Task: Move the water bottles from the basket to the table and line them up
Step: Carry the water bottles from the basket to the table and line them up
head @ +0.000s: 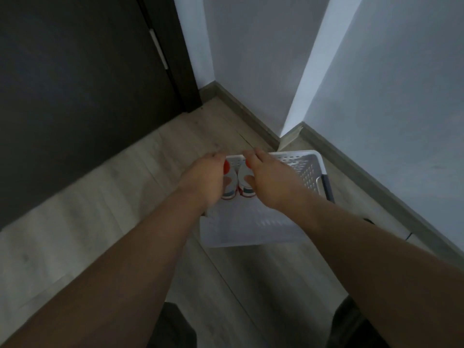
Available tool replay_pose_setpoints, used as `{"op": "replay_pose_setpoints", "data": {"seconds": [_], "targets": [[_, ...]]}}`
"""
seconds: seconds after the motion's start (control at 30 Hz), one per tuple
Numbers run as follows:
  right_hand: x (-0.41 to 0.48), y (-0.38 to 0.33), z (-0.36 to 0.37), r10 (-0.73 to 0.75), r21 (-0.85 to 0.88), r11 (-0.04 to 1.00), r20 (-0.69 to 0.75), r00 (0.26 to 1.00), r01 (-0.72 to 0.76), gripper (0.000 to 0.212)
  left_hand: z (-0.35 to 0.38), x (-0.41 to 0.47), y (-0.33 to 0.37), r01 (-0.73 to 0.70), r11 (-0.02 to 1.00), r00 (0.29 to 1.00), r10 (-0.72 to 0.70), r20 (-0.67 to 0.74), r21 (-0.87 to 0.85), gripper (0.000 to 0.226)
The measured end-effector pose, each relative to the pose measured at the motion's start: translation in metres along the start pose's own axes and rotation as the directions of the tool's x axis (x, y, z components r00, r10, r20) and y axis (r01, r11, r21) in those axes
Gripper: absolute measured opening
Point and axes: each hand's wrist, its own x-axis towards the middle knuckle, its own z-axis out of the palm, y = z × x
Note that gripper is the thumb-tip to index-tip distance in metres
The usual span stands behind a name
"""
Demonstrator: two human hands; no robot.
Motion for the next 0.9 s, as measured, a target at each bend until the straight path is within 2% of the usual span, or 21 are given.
{"op": "replay_pose_setpoints", "data": {"seconds": [0.1, 0.17, 0.33, 0.6, 0.73, 0.9], "targets": [[0.005, 0.002, 0.004, 0.025, 0.041, 0.999, -0.043, 0.999, -0.023, 0.039, 0.009, 0.001, -0.008, -0.069, 0.998, 0.998, 0.069, -0.008, 0.002, 0.049], [0.003, 0.005, 0.004, 0.021, 0.054, 0.998, -0.070, 0.997, -0.017, 0.034, 0.013, 0.002, -0.010, -0.081, 0.997, 0.996, 0.081, -0.034, 0.006, 0.045], [-0.003, 0.010, 0.003, 0.021, 0.088, 0.996, -0.128, 0.992, -0.010, 0.035, 0.015, 0.007, -0.007, -0.053, 0.998, 0.996, 0.050, -0.069, -0.030, 0.030], [-0.026, 0.025, -0.007, 0.004, 0.087, 0.996, -0.144, 0.990, 0.009, 0.037, 0.021, -0.005, 0.006, -0.143, 0.986, 0.985, 0.134, -0.108, -0.083, 0.021], [-0.037, 0.034, -0.012, -0.005, 0.067, 0.998, -0.153, 0.988, 0.015, 0.031, 0.027, -0.010, 0.016, -0.175, 0.980, 0.982, 0.168, -0.085, -0.093, 0.013], [-0.046, 0.039, -0.011, 0.017, 0.061, 0.998, -0.130, 0.991, -0.009, 0.034, 0.033, -0.011, 0.029, -0.211, 0.977, 0.974, 0.209, -0.091, -0.014, 0.013]]}}
